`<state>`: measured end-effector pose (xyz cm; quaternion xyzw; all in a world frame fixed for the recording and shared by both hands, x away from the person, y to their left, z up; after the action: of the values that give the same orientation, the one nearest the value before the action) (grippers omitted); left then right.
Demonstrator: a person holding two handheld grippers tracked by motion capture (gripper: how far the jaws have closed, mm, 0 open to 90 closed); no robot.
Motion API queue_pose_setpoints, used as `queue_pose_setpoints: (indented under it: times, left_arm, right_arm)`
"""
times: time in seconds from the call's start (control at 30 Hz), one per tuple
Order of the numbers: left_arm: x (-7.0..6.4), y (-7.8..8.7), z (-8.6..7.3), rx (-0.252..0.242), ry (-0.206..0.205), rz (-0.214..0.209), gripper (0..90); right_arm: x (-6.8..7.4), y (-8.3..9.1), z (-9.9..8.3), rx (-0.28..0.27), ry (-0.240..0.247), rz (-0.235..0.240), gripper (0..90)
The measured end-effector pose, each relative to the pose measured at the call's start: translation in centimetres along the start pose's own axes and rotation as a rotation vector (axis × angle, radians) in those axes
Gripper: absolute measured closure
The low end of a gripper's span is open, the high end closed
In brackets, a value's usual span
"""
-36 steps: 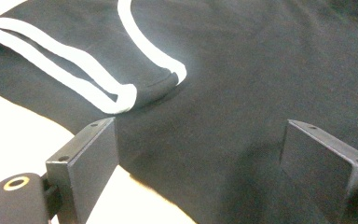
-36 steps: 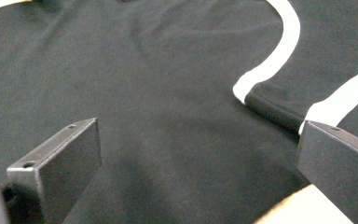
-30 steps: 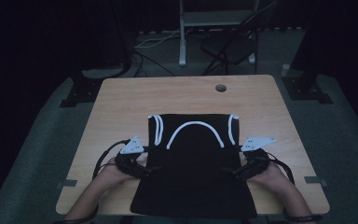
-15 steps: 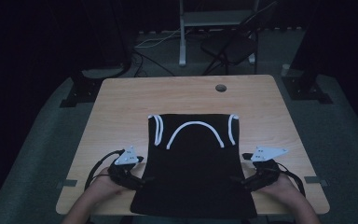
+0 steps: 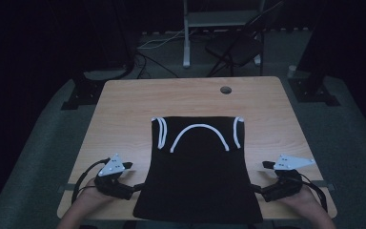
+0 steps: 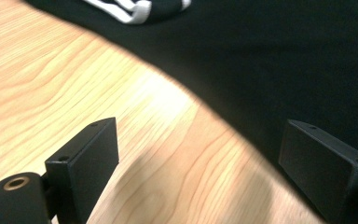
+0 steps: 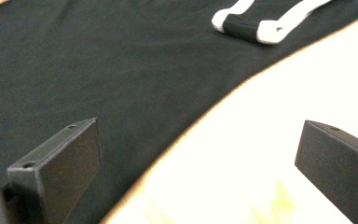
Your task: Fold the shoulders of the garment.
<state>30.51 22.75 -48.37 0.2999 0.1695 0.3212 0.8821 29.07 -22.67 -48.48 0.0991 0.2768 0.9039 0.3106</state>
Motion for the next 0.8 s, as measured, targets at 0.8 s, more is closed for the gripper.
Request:
queue_pose_setpoints:
  times: [0.8]
  left_arm:
    - [4.0,6.3,-4.5,-0.075,0.149,0.118,11.8]
  right_arm:
    - [-4.2,6.8,-4.5,-0.032,-0.161,-0.137,0.4]
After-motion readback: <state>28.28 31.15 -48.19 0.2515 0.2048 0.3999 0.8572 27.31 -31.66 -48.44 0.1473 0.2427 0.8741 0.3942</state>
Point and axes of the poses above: each handheld gripper's, and its own axes: y roughly backward along the jaws, z roughly out of its top, x roughly to its left, the point moved 7 cm from there along -y, roughly forward along the jaws, and after that the axes turned 8 degrees about y, right-handed, at the moved point
